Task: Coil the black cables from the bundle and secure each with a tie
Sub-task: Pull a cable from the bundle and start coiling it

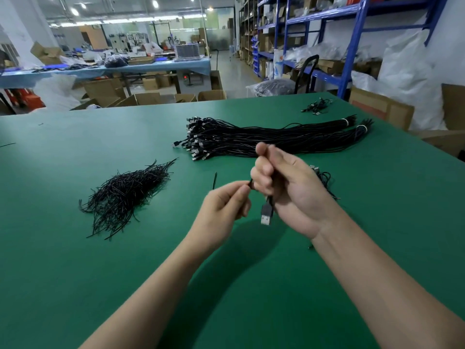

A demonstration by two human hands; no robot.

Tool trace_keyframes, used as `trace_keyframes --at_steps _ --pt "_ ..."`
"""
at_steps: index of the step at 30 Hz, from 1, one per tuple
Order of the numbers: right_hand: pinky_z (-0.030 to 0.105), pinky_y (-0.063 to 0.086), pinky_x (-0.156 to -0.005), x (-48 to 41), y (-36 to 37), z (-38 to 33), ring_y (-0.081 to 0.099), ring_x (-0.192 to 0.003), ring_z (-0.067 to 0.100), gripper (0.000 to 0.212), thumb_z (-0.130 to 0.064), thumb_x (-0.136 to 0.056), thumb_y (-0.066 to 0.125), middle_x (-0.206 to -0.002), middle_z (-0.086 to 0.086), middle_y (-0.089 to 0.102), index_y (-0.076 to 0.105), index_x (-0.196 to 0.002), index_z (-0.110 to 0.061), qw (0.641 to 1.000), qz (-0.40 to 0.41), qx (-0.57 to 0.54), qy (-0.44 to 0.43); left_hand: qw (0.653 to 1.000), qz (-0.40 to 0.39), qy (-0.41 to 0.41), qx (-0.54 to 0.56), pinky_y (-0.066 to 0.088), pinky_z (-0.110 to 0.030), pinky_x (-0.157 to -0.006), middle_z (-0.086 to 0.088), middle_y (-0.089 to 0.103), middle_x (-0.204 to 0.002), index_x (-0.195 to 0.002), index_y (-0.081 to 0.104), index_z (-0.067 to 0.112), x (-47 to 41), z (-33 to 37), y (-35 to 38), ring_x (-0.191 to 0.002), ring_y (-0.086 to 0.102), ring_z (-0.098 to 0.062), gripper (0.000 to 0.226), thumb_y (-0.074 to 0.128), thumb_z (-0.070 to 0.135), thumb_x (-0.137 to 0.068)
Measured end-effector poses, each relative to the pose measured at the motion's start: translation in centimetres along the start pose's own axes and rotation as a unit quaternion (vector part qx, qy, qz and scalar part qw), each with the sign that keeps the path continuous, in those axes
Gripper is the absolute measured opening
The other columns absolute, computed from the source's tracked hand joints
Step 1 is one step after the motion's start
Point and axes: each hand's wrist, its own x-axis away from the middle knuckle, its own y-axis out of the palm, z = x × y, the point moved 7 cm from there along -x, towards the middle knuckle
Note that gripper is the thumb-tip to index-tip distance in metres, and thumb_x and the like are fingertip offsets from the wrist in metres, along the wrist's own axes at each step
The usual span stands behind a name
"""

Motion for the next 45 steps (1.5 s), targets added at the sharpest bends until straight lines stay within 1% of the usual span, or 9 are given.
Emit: trace_keyframes --at_steps 8,16,19,24,31,34,37,41,45 --pt "0.026 0.057 -0.084 -1.4 -3.7 -0.7 0.074 -0.101 0.023 0.031 -0.017 -0.111 0.031 -0.103 0.01 0.077 0.06 -0.109 -0.004 0.955 0.128 0.25 -0.091 0.959 -0.082 0.006 -0.272 0.035 -0.011 -0.056 0.009 0.056 -0.059 -0.111 0.072 0.019 0.5 2.2 0.6 -0.05 0.049 -0.001 0.027 0.046 0.02 -0.108" --pt "0.028 0.05 -0.061 -0.7 -2.8 2.0 0.065 -0.064 0.013 0.033 -0.023 -0.109 0.042 -0.072 -0.002 0.071 0.063 -0.087 -0.01 0.859 0.098 0.499 -0.063 0.899 -0.12 0.09 -0.412 0.049 -0.033 -0.07 0.01 0.062 -0.065 -0.089 0.072 0.02 0.1 7.3 -0.3 -0.061 0.055 -0.01 0.019 0.058 0.022 -0.101" --pt "0.034 0.041 -0.052 -0.1 -1.9 3.4 0.052 -0.052 0.022 0.042 -0.027 -0.11 0.036 -0.058 0.007 0.062 0.059 -0.081 -0.009 0.911 0.021 0.411 0.014 0.908 -0.089 0.125 -0.389 0.04 -0.011 -0.059 0.015 0.062 -0.061 -0.079 0.073 0.021 -1.0 9.3 -2.4 -0.062 0.059 -0.002 0.016 0.069 0.023 -0.094" --pt "0.023 0.027 -0.049 1.3 0.1 4.6 0.03 -0.046 0.013 0.045 -0.041 -0.102 0.037 -0.048 -0.003 0.035 0.06 -0.084 -0.007 0.977 -0.037 0.19 0.094 0.972 -0.052 0.09 -0.213 0.041 -0.018 -0.058 0.007 0.065 -0.064 -0.082 0.073 0.015 -3.0 8.2 -4.1 -0.059 0.053 -0.003 0.013 0.072 0.021 -0.093" --pt "0.019 0.046 -0.062 1.9 1.9 2.4 0.053 -0.056 0.012 0.026 -0.027 -0.105 0.038 -0.058 -0.004 0.049 0.053 -0.095 -0.008 0.996 -0.06 0.053 0.042 0.997 0.022 0.034 0.06 0.047 -0.011 -0.063 0.014 0.066 -0.069 -0.078 0.072 0.028 -1.8 3.1 -1.5 -0.065 0.058 0.003 0.033 0.055 0.014 -0.102" --pt "0.02 0.049 -0.058 1.1 0.9 1.3 0.057 -0.057 0.011 0.024 -0.027 -0.103 0.041 -0.062 -0.003 0.056 0.054 -0.097 -0.007 1.0 0.0 0.031 0.001 0.998 0.007 -0.003 0.063 0.042 -0.007 -0.058 0.018 0.059 -0.06 -0.07 0.07 0.035 -0.6 1.4 0.7 -0.056 0.051 0.006 0.052 0.046 0.006 -0.106" --pt "0.022 0.054 -0.062 0.3 -0.7 0.2 0.067 -0.065 0.013 0.023 -0.024 -0.105 0.041 -0.069 -0.002 0.066 0.057 -0.101 -0.008 0.995 0.065 0.057 -0.042 0.999 -0.017 -0.032 -0.03 0.038 -0.024 -0.059 0.012 0.054 -0.06 -0.069 0.064 0.034 0.4 0.0 2.1 -0.056 0.043 -0.006 0.047 0.045 0.013 -0.106" --pt "0.028 0.059 -0.072 -0.7 -2.4 -1.7 0.075 -0.078 0.021 0.028 -0.015 -0.11 0.037 -0.077 0.006 0.076 0.06 -0.096 -0.008 0.922 0.119 0.356 -0.095 0.978 -0.099 -0.014 -0.184 0.037 -0.019 -0.059 0.011 0.054 -0.061 -0.097 0.07 0.03 1.2 0.5 3.2 -0.054 0.044 -0.004 0.028 0.047 0.017 -0.107" --pt "0.02 0.055 -0.064 -0.9 -3.3 -0.5 0.069 -0.065 0.009 0.025 -0.014 -0.106 0.046 -0.071 0.002 0.073 0.065 -0.092 -0.006 0.823 0.078 0.562 -0.021 0.934 -0.118 0.034 -0.335 0.041 -0.029 -0.065 0.01 0.054 -0.064 -0.097 0.072 0.02 0.6 3.1 1.6 -0.056 0.048 -0.004 0.022 0.052 0.018 -0.105"
